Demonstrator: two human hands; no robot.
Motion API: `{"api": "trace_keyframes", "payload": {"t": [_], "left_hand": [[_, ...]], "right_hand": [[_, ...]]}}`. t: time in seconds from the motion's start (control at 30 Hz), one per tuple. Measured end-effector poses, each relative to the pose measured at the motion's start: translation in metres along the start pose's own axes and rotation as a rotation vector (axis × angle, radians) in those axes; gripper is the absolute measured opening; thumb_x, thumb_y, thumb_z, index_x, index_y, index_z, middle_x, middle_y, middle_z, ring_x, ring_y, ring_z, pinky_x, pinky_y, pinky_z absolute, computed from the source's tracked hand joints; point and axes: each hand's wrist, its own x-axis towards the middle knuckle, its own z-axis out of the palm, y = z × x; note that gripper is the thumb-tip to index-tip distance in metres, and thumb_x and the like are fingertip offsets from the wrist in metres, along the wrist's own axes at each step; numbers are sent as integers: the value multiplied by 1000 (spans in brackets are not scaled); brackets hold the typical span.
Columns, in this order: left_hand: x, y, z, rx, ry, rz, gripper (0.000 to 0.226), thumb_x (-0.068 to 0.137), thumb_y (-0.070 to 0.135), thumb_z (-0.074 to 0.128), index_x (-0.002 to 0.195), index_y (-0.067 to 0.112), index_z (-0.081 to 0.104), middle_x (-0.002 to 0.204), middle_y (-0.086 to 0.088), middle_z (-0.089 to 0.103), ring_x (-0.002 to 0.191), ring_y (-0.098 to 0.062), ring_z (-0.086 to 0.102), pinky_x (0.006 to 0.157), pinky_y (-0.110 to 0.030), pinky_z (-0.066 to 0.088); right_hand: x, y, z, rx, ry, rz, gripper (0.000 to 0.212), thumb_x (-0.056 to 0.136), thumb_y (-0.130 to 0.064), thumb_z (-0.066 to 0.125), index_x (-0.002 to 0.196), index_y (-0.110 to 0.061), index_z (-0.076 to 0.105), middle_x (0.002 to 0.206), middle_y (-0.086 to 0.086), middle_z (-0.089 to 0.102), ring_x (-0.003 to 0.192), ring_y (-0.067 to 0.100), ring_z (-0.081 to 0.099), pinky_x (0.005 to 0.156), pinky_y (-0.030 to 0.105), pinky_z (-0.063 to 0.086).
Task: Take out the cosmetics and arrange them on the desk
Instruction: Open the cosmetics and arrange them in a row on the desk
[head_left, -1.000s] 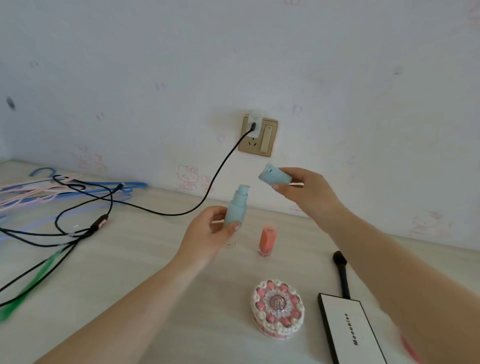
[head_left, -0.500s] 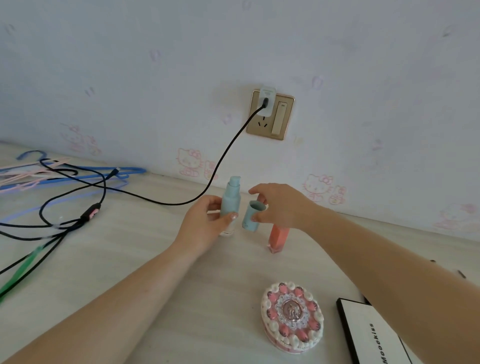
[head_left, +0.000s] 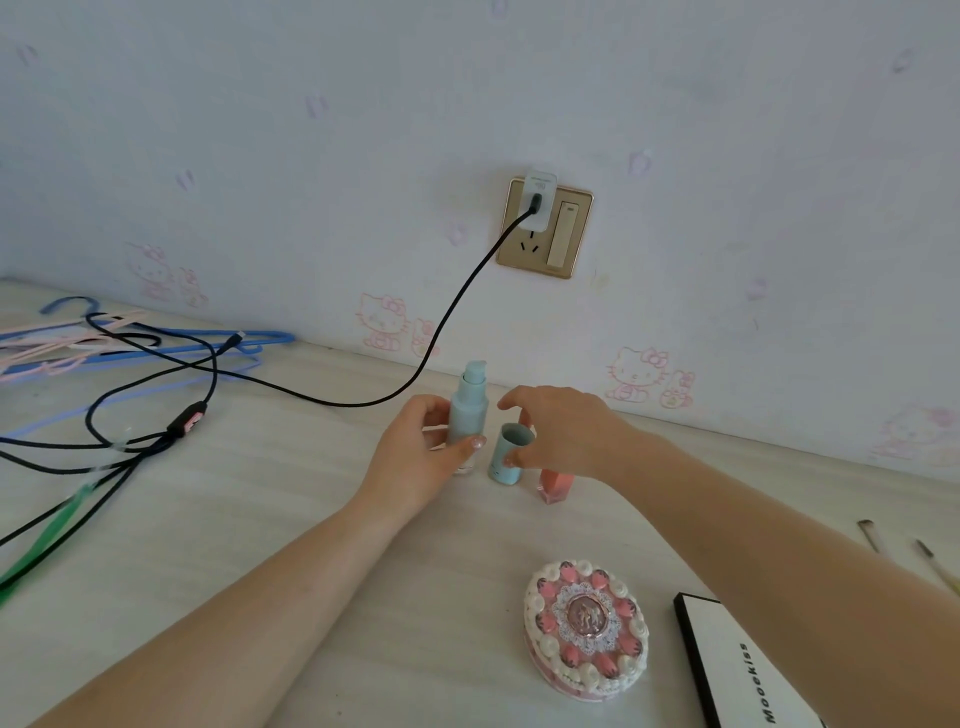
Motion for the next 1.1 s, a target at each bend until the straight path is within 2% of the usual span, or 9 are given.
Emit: {"api": "trace_keyframes", "payload": {"t": [0.17, 0.27, 0.43, 0.57, 0.67, 0.83, 0.93, 1.0, 1.1], "left_hand": [[-3, 1, 0, 49, -10, 39, 46, 76, 18, 76, 114, 21, 49, 112, 8, 59, 105, -7, 56, 76, -8, 38], [-6, 1, -3, 43, 5, 47, 52, 76, 17, 76, 121, 19, 48, 117, 8, 57, 110, -7, 54, 80, -13, 38], [-18, 9, -8, 1, 85, 40, 53, 79, 18, 74, 124, 21, 47, 118, 6, 56, 105, -7, 55, 75, -12, 40], [-32, 27, -14, -56, 179, 139, 40, 81, 15, 71, 114, 25, 52, 108, 11, 58, 94, 2, 55, 75, -14, 42], [-47, 44, -13, -37, 115, 237, 29, 82, 16, 70, 98, 36, 55, 103, 17, 60, 97, 0, 57, 83, -24, 46], [-70, 64, 0, -31, -107, 271, 29, 84, 29, 67, 108, 41, 55, 111, 17, 64, 103, 2, 60, 91, -26, 48], [-82, 73, 5, -84, -163, 264, 19, 80, 33, 67, 99, 29, 66, 97, 5, 72, 94, -11, 67, 83, -34, 52], [-90, 77, 7, -110, -171, 283, 27, 74, 41, 69, 94, 23, 68, 92, -3, 73, 90, -23, 68, 85, -45, 52], [-100, 81, 10, -99, -166, 329, 34, 70, 47, 68, 91, 20, 67, 89, -9, 71, 87, -31, 67, 83, -49, 51]], "right_hand": [[-9, 8, -5, 32, -20, 27, 75, 76, -48, 67, 139, -32, 31, 128, -2, 50, 115, 19, 50, 99, 41, 41], [-20, 18, -12, 58, -42, 90, 74, 76, -48, 68, 139, -31, 32, 130, -3, 49, 117, 19, 49, 99, 39, 42], [-32, 21, -15, 101, -25, 169, 39, 82, -44, 63, 115, -26, 55, 119, -3, 58, 104, 18, 55, 88, 32, 46], [-45, 19, -21, 101, 51, 142, 22, 84, -33, 62, 104, -23, 60, 110, -4, 62, 95, 16, 58, 81, 30, 48], [-63, 18, -34, 285, 112, 88, 17, 84, -28, 64, 100, -24, 61, 101, -8, 63, 88, 13, 62, 78, 29, 50], [-101, 7, -54, 677, 252, -128, 17, 81, -17, 70, 88, -31, 61, 92, -13, 67, 75, 1, 65, 72, 15, 48], [-120, 3, -59, 788, 298, -179, 21, 81, -9, 69, 85, -27, 60, 88, -12, 68, 73, 0, 65, 73, 19, 47], [-130, 3, -60, 803, 301, -174, 22, 81, -8, 68, 88, -27, 59, 93, -10, 68, 76, 1, 66, 73, 19, 49], [-141, 4, -64, 891, 252, -93, 15, 85, -26, 65, 97, -27, 57, 98, -3, 68, 78, 6, 69, 74, 24, 55]]}}
